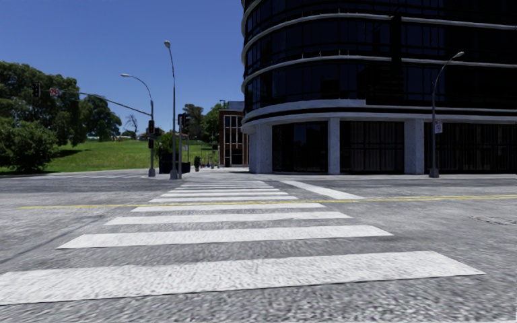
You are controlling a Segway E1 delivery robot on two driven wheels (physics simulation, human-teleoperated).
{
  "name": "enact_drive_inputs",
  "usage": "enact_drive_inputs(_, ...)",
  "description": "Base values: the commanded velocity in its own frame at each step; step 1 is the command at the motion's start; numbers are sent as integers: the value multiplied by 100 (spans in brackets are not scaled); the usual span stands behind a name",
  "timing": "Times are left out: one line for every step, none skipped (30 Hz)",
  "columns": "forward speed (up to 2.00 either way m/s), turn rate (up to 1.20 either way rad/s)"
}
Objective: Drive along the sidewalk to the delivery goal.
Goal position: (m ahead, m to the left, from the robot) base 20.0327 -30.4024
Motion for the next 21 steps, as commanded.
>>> enact_drive_inputs(200, 11)
enact_drive_inputs(200, 16)
enact_drive_inputs(200, 17)
enact_drive_inputs(200, 17)
enact_drive_inputs(200, 17)
enact_drive_inputs(200, 17)
enact_drive_inputs(200, 16)
enact_drive_inputs(200, 16)
enact_drive_inputs(200, 16)
enact_drive_inputs(200, 16)
enact_drive_inputs(200, 16)
enact_drive_inputs(200, 16)
enact_drive_inputs(200, 21)
enact_drive_inputs(200, 30)
enact_drive_inputs(200, 30)
enact_drive_inputs(200, 33)
enact_drive_inputs(200, 33)
enact_drive_inputs(200, 33)
enact_drive_inputs(200, 33)
enact_drive_inputs(200, 33)
enact_drive_inputs(200, 34)
